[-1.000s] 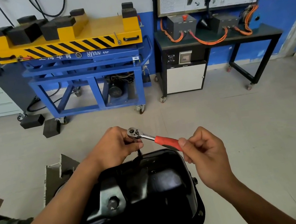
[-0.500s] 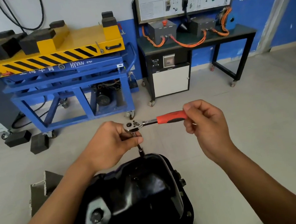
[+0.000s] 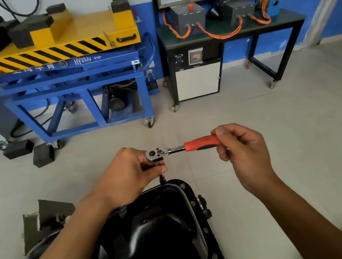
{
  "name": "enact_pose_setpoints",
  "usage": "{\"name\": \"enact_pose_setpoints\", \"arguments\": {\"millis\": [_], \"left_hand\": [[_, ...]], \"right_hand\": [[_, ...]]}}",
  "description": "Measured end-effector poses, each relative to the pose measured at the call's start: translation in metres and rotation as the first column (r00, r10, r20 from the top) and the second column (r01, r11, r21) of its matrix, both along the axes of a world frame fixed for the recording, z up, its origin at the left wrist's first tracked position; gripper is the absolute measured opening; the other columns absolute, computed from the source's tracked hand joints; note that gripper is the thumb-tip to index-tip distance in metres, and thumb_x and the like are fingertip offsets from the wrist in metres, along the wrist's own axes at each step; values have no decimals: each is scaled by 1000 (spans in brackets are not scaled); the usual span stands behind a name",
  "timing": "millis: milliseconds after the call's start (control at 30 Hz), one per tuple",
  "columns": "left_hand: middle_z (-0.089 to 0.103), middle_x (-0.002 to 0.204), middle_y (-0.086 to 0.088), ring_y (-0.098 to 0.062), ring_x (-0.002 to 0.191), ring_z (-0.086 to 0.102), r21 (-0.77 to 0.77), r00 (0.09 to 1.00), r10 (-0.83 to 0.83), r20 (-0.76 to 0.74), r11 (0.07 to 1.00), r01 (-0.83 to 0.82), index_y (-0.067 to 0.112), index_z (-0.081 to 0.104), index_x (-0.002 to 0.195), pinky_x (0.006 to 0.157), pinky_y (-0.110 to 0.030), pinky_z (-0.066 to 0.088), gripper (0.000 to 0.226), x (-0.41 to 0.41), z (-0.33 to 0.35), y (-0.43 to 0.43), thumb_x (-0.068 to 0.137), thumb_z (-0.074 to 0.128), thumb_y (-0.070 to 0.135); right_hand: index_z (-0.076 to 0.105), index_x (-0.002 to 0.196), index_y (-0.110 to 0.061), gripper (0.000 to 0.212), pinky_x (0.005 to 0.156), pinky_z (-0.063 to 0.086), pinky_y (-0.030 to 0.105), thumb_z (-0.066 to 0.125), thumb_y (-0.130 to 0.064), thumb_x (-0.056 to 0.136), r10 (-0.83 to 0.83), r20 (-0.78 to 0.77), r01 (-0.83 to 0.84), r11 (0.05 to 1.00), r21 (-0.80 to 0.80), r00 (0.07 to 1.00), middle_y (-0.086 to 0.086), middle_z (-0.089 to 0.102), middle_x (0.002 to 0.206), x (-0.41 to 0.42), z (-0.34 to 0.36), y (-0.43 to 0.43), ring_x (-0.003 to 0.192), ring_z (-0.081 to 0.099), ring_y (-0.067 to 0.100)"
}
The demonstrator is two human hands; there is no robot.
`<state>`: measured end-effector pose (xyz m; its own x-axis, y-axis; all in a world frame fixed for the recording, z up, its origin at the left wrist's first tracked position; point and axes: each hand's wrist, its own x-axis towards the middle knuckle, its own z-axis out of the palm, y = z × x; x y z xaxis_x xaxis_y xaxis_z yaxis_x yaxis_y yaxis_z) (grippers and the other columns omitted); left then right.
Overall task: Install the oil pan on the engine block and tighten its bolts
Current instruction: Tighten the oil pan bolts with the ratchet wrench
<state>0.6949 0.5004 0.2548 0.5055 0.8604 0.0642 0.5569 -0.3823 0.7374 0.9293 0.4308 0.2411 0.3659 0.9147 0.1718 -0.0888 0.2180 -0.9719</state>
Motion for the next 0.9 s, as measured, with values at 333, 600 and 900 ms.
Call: {"name": "enact_pose_setpoints", "arguments": {"millis": [333, 600, 900], "left_hand": [[57, 57, -15, -11, 46, 33, -50, 996, -28, -90, 998, 23, 17, 78, 74, 48, -24, 34, 13, 6, 3, 3, 85, 79, 23], [60, 58, -12, -12, 48, 38, -45, 994, -1, -113, 999, -5, 17, 78, 75, 51, -24, 37, 12, 5, 3, 7, 85, 80, 24], [66, 63, -5, -25, 57, 54, -36, 986, -43, -159, 999, 37, 16, 77, 79, 60, -36, 50, 16, 2, 3, 4, 86, 78, 31]], "right_hand": [[77, 79, -24, 18, 52, 42, 21, 61, -32, 84, 32, -44, -32, 999, -4, 999, 3, 54, 60, 5, -8, 19, 56, 48, 11], [77, 78, -27, 19, 52, 41, 22, 60, -32, 85, 53, -57, -54, 998, -12, 997, 4, 53, 62, 2, -9, 33, 55, 46, 10], [78, 77, -29, 34, 51, 39, 21, 57, -13, 99, 48, -66, -49, 999, -5, 997, 18, 56, 77, -4, -2, 50, 54, 44, 10]]}}
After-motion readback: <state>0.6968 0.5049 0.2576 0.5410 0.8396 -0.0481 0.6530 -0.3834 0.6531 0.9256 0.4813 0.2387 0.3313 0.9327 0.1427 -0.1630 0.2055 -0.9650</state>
